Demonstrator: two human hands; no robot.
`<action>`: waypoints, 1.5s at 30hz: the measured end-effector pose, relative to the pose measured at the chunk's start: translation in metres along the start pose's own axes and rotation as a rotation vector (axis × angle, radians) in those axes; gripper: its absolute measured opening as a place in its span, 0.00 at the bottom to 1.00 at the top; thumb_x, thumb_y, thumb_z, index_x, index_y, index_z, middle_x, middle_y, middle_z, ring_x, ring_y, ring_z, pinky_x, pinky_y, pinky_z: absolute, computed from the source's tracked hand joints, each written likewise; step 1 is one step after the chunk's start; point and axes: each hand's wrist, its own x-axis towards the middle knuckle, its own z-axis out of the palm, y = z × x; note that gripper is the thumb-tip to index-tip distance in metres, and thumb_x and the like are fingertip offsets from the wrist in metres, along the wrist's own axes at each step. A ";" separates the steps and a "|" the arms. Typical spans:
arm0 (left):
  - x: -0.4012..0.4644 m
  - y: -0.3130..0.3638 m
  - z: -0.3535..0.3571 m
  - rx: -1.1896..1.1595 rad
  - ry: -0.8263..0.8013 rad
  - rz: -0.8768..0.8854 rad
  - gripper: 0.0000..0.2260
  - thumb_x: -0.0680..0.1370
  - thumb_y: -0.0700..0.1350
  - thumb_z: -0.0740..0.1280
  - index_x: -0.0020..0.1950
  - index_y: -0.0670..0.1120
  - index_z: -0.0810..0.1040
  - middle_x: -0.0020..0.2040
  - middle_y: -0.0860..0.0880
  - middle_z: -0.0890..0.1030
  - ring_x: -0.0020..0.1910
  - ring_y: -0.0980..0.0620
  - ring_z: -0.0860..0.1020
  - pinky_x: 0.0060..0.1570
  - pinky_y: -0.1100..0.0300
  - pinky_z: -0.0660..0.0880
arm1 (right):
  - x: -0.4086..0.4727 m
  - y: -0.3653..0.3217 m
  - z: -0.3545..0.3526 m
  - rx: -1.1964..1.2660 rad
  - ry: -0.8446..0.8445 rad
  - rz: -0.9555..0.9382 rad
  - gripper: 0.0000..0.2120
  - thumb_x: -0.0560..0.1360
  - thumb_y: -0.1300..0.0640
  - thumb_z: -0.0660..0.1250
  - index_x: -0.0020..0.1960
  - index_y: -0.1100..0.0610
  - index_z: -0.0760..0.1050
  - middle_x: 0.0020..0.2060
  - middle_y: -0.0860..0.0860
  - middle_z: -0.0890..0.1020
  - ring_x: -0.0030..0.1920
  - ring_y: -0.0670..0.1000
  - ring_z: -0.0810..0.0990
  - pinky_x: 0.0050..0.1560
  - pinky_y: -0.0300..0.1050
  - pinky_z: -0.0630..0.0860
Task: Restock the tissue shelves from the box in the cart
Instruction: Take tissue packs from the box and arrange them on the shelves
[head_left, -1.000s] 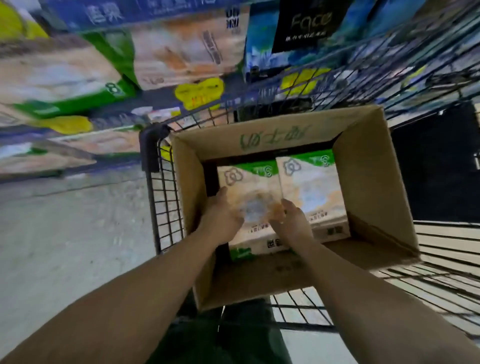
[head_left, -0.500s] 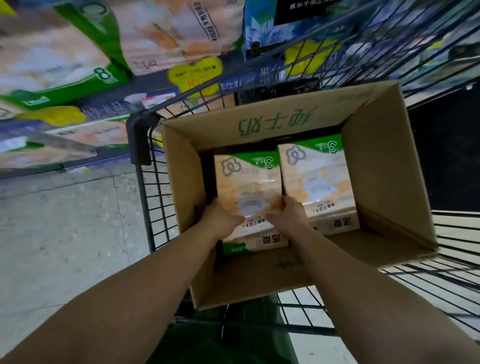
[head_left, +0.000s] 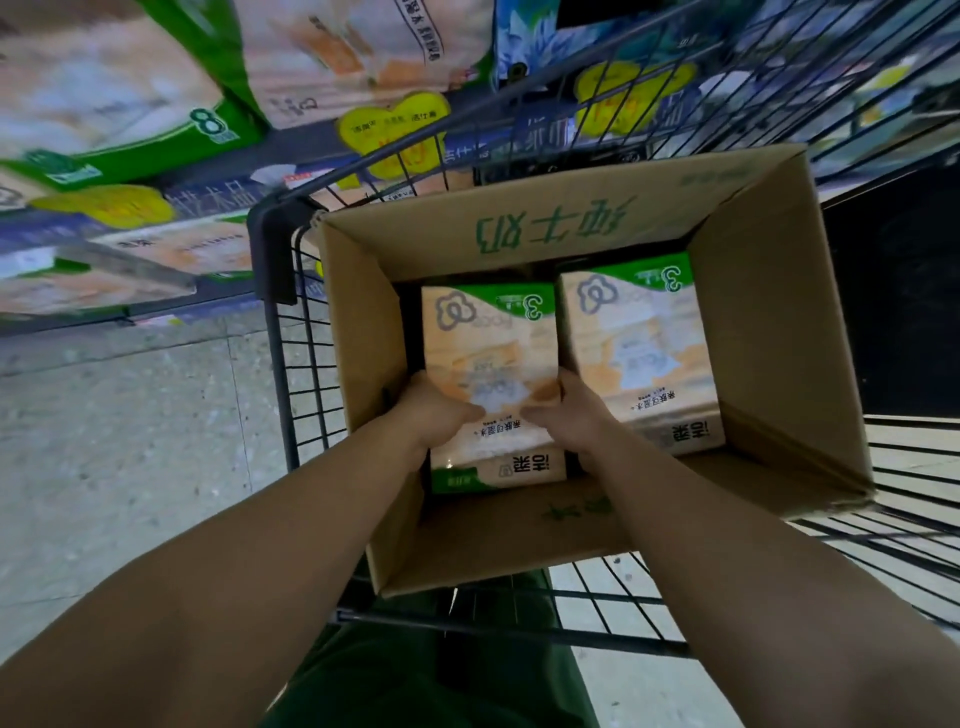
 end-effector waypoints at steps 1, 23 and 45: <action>-0.003 0.001 -0.001 -0.041 -0.009 0.007 0.19 0.72 0.36 0.73 0.62 0.43 0.75 0.57 0.47 0.80 0.53 0.48 0.79 0.50 0.55 0.76 | -0.004 -0.002 -0.003 0.011 -0.011 -0.014 0.29 0.73 0.57 0.71 0.71 0.53 0.65 0.53 0.50 0.76 0.46 0.52 0.77 0.52 0.52 0.79; -0.237 0.040 -0.083 -0.165 0.008 0.612 0.15 0.73 0.34 0.71 0.59 0.39 0.76 0.54 0.44 0.81 0.52 0.46 0.79 0.50 0.59 0.76 | -0.246 -0.095 -0.015 0.023 0.371 -0.532 0.13 0.72 0.59 0.72 0.55 0.54 0.74 0.48 0.52 0.82 0.44 0.52 0.79 0.44 0.43 0.75; -0.433 -0.188 -0.439 -0.199 0.832 0.972 0.39 0.70 0.38 0.73 0.76 0.51 0.57 0.60 0.51 0.75 0.51 0.51 0.75 0.47 0.58 0.73 | -0.465 -0.241 0.339 -0.145 0.247 -1.229 0.23 0.71 0.61 0.69 0.64 0.51 0.72 0.47 0.43 0.79 0.49 0.48 0.79 0.42 0.40 0.74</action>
